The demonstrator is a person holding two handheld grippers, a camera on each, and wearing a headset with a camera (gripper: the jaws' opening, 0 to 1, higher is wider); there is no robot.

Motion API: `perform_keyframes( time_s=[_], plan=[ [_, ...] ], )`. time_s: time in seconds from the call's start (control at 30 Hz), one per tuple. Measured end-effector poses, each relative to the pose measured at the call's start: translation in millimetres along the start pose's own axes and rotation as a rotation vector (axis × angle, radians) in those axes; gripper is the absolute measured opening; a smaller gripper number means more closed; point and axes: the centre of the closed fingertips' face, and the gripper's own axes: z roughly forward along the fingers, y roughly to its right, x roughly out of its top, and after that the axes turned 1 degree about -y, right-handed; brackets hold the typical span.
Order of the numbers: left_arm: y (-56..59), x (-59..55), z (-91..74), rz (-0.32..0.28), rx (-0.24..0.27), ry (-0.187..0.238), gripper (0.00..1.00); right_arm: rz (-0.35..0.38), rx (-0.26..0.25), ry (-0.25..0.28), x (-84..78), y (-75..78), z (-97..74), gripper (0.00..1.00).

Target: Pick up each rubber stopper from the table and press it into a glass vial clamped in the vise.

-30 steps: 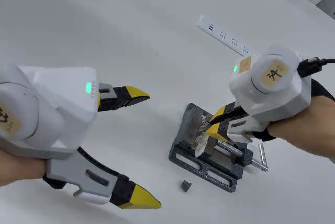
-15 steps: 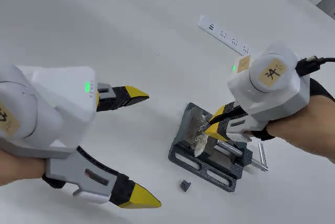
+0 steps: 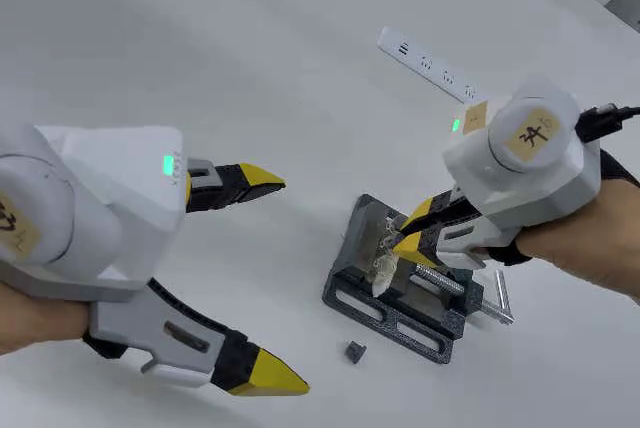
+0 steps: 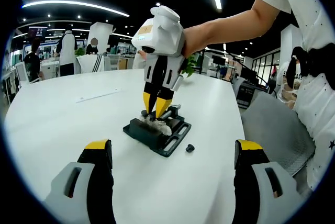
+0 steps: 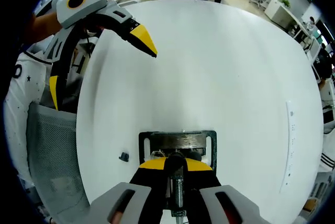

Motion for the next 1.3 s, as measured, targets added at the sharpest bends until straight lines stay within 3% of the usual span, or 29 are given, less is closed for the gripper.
perform_keyframes(
  time_s=[0.7,0.97,1.3],
  plan=[
    [1.3,0.4,-1.1,0.002,-0.003,-0.001,0.97,0.037,-0.014,0.048,2.2,0.6,-6.0,0.09],
    [3.6,0.1,-0.5,0.007,-0.012,-0.007,0.97,0.054,-0.037,0.081,0.4,4.4,-17.8,0.06],
    [4.5,-0.5,0.8,0.01,-0.02,-0.017,0.96,0.062,-0.024,0.101,2.4,-0.3,-15.4,0.03]
  ],
)
